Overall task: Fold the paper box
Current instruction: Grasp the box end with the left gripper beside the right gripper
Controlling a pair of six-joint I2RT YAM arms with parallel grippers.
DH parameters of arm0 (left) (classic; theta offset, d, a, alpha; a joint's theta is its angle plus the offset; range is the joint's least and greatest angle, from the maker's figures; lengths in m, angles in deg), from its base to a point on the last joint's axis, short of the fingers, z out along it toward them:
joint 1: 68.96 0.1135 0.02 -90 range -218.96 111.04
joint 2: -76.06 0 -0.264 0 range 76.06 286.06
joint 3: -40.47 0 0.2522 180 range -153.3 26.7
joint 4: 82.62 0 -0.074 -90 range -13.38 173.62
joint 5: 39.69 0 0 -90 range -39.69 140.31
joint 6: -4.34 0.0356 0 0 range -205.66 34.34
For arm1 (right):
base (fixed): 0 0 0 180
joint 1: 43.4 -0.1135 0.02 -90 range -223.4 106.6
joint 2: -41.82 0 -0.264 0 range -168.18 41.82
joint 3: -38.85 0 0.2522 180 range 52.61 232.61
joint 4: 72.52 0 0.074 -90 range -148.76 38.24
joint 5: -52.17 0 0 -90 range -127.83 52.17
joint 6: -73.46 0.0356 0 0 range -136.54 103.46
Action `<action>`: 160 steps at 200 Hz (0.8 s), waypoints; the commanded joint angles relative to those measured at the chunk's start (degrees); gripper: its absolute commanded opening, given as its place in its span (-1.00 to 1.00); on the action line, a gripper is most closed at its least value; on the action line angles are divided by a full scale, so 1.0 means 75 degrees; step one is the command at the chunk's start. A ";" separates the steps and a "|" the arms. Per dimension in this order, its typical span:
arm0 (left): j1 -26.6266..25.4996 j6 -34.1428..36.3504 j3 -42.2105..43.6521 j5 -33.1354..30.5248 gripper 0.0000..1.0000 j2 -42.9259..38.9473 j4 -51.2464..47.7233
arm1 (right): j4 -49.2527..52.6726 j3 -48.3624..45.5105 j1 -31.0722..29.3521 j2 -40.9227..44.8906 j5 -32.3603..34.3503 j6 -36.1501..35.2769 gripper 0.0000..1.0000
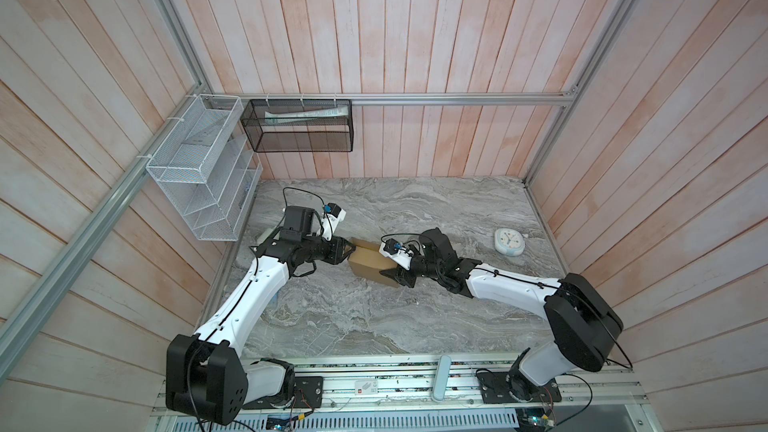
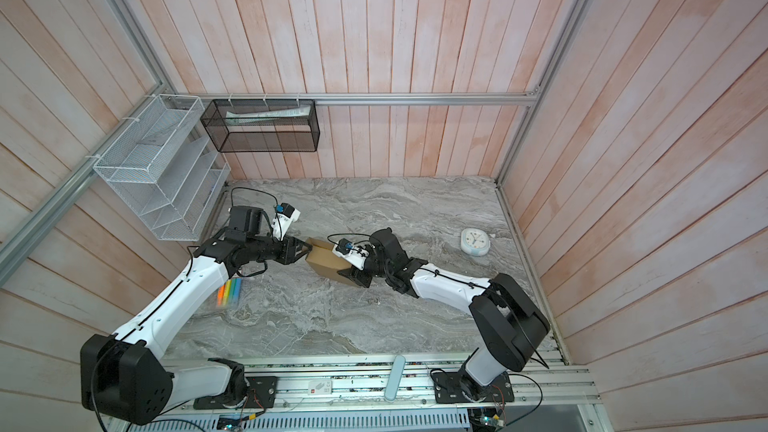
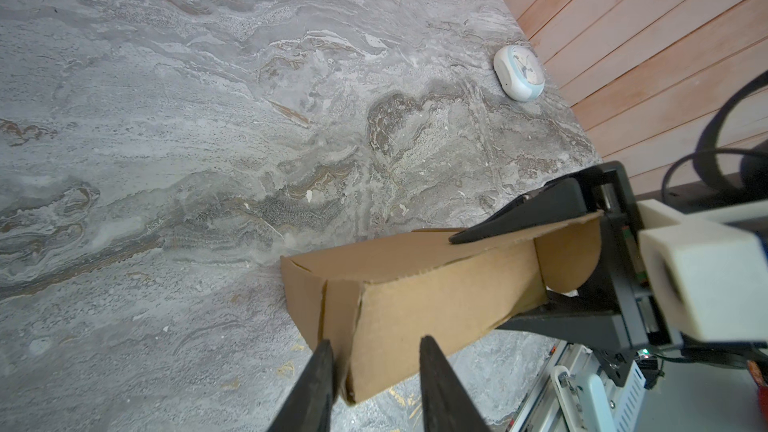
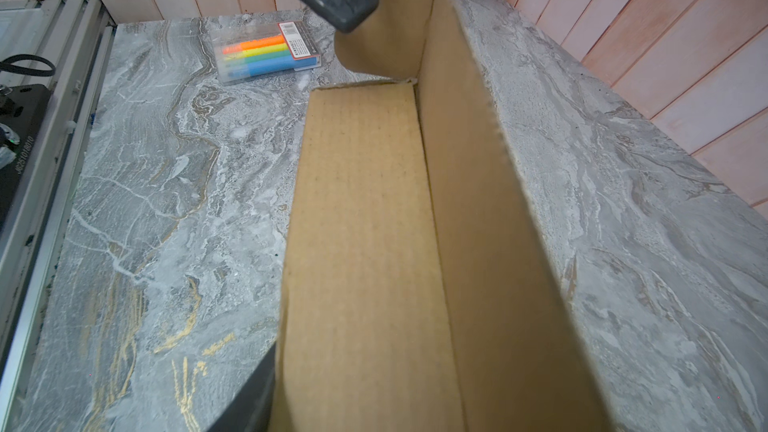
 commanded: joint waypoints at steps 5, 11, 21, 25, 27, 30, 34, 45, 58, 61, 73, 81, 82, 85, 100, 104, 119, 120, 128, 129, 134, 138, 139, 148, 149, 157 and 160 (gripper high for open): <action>-0.0116 0.0006 0.0115 -0.0175 -0.33 -0.0226 -0.0080 | 0.0066 0.0256 0.0032 -0.0098 -0.0009 0.0069 -0.07; -0.0136 -0.0020 0.0125 -0.0206 -0.34 -0.0238 -0.0073 | 0.0087 0.0263 0.0032 -0.0092 -0.0017 0.0065 -0.07; -0.0161 -0.0044 0.0127 -0.0264 -0.36 -0.0268 -0.0057 | 0.0095 0.0286 0.0032 -0.0105 -0.0025 0.0065 -0.07; -0.0175 -0.0050 0.0127 -0.0280 -0.37 -0.0274 -0.0051 | 0.0095 0.0294 0.0035 -0.0122 -0.0027 0.0066 -0.07; -0.0177 -0.0066 0.0130 -0.0291 -0.38 -0.0280 -0.0047 | 0.0095 0.0294 0.0033 -0.0119 -0.0041 0.0062 -0.07; -0.0188 -0.0074 0.0133 -0.0305 -0.39 -0.0288 -0.0045 | 0.0107 0.0302 0.0038 -0.0121 -0.0048 0.0063 -0.07; -0.0200 -0.0086 0.0127 -0.0317 -0.39 -0.0302 -0.0032 | 0.0117 0.0309 0.0032 -0.0124 -0.0046 0.0072 -0.08; -0.0222 -0.0120 0.0127 -0.0350 -0.41 -0.0348 -0.0007 | 0.0120 0.0318 0.0032 -0.0133 -0.0045 0.0078 -0.07; -0.0247 -0.0147 0.0127 -0.0388 -0.43 -0.0390 0.0006 | 0.0130 0.0337 0.0032 -0.0145 -0.0069 0.0090 -0.08; -0.0248 -0.0147 0.0127 -0.0395 -0.44 -0.0402 0.0007 | 0.0132 0.0342 0.0032 -0.0149 -0.0073 0.0098 -0.08; -0.0271 -0.0171 0.0138 -0.0422 -0.46 -0.0431 0.0005 | 0.0144 0.0350 0.0032 -0.0160 -0.0067 0.0103 -0.08; -0.0282 -0.0197 0.0138 -0.0435 -0.47 -0.0447 0.0005 | 0.0151 0.0349 0.0032 -0.0168 -0.0073 0.0107 -0.08; -0.0283 -0.0195 0.0138 -0.0441 -0.47 -0.0449 0.0005 | 0.0146 0.0359 0.0032 -0.0165 -0.0073 0.0102 -0.08; -0.0286 -0.0213 0.0138 -0.0447 -0.47 -0.0450 0.0011 | 0.0151 0.0370 0.0032 -0.0171 -0.0071 0.0111 -0.08; -0.0299 -0.0220 0.0161 -0.0503 -0.51 -0.0473 0.0035 | 0.0154 0.0380 0.0032 -0.0186 -0.0083 0.0115 -0.09; -0.0306 -0.0234 0.0171 -0.0512 -0.51 -0.0474 0.0044 | 0.0164 0.0386 0.0032 -0.0191 -0.0085 0.0118 -0.09; -0.0304 -0.0279 0.0194 -0.0509 -0.54 -0.0474 0.0088 | 0.0179 0.0406 0.0032 -0.0209 -0.0075 0.0111 -0.09; -0.0305 -0.0282 0.0201 -0.0507 -0.55 -0.0474 0.0093 | 0.0178 0.0405 0.0032 -0.0209 -0.0074 0.0109 -0.09; -0.0316 -0.0306 0.0209 -0.0506 -0.56 -0.0463 0.0119 | 0.0198 0.0420 0.0032 -0.0217 -0.0080 0.0108 -0.09; -0.0317 -0.0308 0.0209 -0.0506 -0.57 -0.0462 0.0121 | 0.0199 0.0423 0.0026 -0.0219 -0.0077 0.0114 -0.09; -0.0318 -0.0320 0.0220 -0.0506 -0.57 -0.0462 0.0139 | 0.0200 0.0427 0.0031 -0.0218 -0.0074 0.0108 -0.09; -0.0318 -0.0331 0.0230 -0.0506 -0.58 -0.0460 0.0156 | 0.0211 0.0430 0.0032 -0.0220 -0.0090 0.0111 -0.09; -0.0319 -0.0332 0.0237 -0.0500 -0.58 -0.0461 0.0168 | 0.0211 0.0434 0.0032 -0.0220 -0.0082 0.0109 -0.09; -0.0330 -0.0355 0.0243 -0.0518 -0.58 -0.0462 0.0181 | 0.0212 0.0449 0.0033 -0.0222 -0.0087 0.0118 -0.09; -0.0330 -0.0361 0.0243 -0.0523 -0.58 -0.0462 0.0187 | 0.0212 0.0450 0.0032 -0.0221 -0.0086 0.0119 -0.09; -0.0330 -0.0385 0.0256 -0.0529 -0.60 -0.0462 0.0203 | 0.0224 0.0448 0.0032 -0.0211 -0.0087 0.0113 -0.09; -0.0330 -0.0390 0.0256 -0.0529 -0.60 -0.0462 0.0214 | 0.0224 0.0450 0.0030 -0.0218 -0.0096 0.0111 -0.09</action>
